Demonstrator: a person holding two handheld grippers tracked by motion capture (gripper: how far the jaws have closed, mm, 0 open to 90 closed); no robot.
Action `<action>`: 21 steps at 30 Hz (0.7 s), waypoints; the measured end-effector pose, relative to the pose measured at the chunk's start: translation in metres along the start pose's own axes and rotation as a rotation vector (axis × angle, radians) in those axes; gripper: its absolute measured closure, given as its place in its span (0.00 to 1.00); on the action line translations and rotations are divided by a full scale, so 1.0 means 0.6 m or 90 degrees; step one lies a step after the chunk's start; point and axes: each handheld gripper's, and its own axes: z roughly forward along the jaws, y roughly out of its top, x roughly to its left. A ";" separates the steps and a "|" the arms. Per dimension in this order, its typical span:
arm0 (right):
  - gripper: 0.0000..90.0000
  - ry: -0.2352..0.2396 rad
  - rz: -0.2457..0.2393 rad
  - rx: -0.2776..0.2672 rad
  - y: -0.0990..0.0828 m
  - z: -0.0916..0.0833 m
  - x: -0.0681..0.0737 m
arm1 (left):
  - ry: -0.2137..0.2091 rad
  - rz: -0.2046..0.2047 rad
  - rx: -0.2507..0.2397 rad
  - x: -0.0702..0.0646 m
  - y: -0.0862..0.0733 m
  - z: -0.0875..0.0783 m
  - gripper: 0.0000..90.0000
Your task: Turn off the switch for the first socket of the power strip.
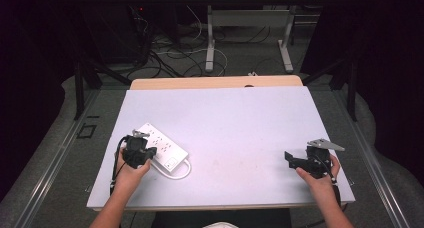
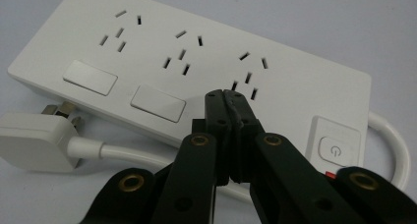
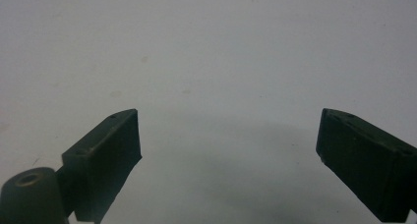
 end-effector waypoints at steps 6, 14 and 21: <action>0.11 0.003 0.005 0.001 0.000 0.000 0.000 | 0.004 0.002 0.005 0.004 0.006 0.008 1.00; 0.11 0.004 0.004 0.000 -0.001 0.001 -0.002 | 0.004 -0.011 0.011 0.009 0.007 0.014 1.00; 0.12 0.005 0.002 0.001 -0.001 0.001 -0.002 | -0.002 -0.016 0.008 0.011 0.006 0.014 1.00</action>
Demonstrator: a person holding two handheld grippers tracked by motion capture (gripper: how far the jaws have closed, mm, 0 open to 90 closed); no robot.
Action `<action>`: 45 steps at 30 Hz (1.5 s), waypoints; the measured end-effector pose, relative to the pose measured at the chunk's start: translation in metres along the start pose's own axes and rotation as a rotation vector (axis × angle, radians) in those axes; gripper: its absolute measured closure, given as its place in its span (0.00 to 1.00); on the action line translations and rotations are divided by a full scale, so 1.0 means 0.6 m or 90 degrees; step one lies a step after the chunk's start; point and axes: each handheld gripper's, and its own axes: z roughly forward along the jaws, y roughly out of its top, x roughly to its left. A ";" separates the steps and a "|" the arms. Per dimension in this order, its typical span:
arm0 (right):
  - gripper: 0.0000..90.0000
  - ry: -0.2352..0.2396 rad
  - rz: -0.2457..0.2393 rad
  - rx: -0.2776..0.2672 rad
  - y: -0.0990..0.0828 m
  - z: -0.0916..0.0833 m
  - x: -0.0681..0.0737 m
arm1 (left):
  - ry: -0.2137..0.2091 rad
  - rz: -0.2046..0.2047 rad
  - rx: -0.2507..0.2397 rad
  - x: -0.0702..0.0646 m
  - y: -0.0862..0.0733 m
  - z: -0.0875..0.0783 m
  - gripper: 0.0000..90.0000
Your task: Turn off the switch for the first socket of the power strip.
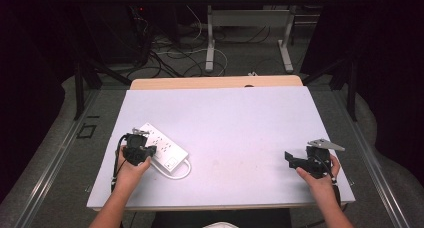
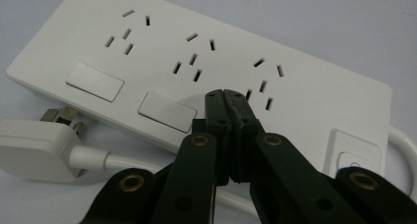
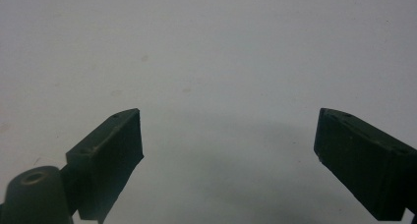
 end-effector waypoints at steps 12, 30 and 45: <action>0.12 0.000 0.003 0.001 0.000 0.000 -0.001 | -0.003 0.002 0.001 0.000 0.000 0.000 1.00; 0.13 -0.004 0.003 -0.003 0.000 0.001 -0.001 | 0.000 0.005 0.003 0.000 0.000 0.000 1.00; 0.13 0.000 0.002 0.001 0.000 -0.001 -0.001 | 0.003 0.009 0.004 0.001 -0.004 0.003 1.00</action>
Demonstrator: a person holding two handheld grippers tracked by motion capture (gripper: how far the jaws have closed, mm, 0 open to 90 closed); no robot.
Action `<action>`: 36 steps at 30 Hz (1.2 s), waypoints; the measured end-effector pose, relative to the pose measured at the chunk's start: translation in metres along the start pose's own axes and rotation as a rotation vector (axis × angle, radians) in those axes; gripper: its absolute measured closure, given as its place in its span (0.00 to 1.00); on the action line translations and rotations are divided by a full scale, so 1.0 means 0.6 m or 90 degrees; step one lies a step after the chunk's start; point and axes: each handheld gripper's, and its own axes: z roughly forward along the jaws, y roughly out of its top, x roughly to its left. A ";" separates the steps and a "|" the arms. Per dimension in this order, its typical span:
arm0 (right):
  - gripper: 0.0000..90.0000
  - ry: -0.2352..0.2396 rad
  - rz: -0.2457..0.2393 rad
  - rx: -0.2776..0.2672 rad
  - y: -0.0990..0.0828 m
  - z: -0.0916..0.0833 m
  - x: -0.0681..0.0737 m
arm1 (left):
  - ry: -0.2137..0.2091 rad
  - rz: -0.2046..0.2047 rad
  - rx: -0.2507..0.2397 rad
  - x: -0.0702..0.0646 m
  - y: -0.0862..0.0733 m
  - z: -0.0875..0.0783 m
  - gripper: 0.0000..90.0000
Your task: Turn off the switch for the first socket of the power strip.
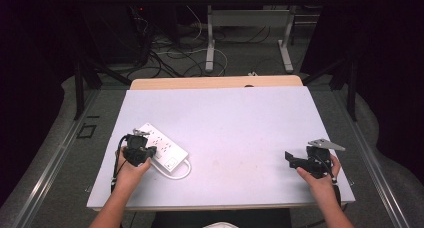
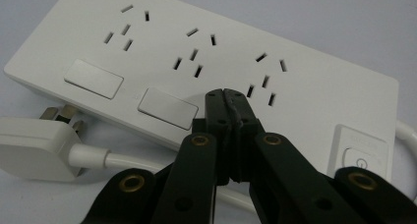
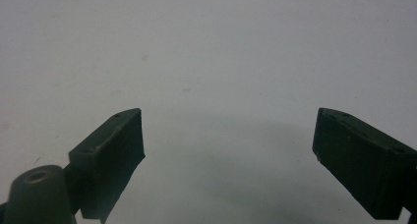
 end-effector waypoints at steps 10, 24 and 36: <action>0.13 -0.003 0.000 -0.003 0.000 0.001 0.000 | -0.002 0.000 -0.003 0.002 -0.001 0.000 1.00; 0.13 0.001 -0.002 0.000 0.000 0.001 -0.001 | 0.005 -0.009 -0.014 0.000 -0.005 -0.001 1.00; 0.13 0.000 0.003 -0.001 0.000 0.001 -0.001 | -0.001 -0.012 -0.016 -0.001 -0.005 -0.004 1.00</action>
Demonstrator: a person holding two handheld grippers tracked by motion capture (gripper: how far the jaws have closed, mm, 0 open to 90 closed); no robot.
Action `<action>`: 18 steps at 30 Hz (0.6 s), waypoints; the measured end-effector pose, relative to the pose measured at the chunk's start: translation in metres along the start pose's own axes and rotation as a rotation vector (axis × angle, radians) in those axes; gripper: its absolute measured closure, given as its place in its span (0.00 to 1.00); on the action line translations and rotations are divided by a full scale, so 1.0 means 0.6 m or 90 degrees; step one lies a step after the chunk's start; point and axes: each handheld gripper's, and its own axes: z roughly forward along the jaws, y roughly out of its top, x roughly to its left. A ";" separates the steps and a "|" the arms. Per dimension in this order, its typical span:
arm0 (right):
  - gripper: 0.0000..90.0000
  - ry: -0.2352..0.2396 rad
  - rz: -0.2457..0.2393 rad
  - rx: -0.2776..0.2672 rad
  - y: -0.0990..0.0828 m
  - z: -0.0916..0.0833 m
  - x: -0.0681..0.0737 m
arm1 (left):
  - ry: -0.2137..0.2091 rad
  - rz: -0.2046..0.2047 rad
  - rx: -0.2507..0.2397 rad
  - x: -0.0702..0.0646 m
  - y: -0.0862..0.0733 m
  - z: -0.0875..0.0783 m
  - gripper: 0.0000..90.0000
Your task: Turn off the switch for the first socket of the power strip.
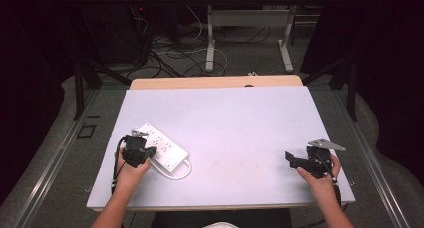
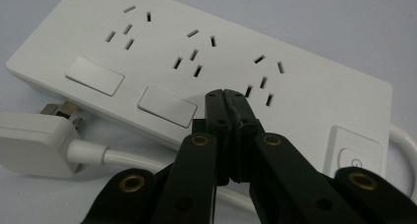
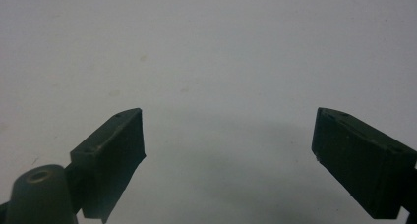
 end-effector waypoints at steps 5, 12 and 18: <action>0.13 0.000 0.002 0.001 0.000 0.000 0.000 | -0.002 0.002 -0.005 -0.001 0.000 -0.004 1.00; 0.13 -0.003 0.000 -0.001 0.000 0.000 -0.001 | -0.007 0.003 -0.016 -0.001 0.000 -0.010 1.00; 0.13 -0.003 0.001 -0.001 0.000 -0.001 -0.001 | -0.007 0.002 -0.023 -0.002 0.001 -0.016 1.00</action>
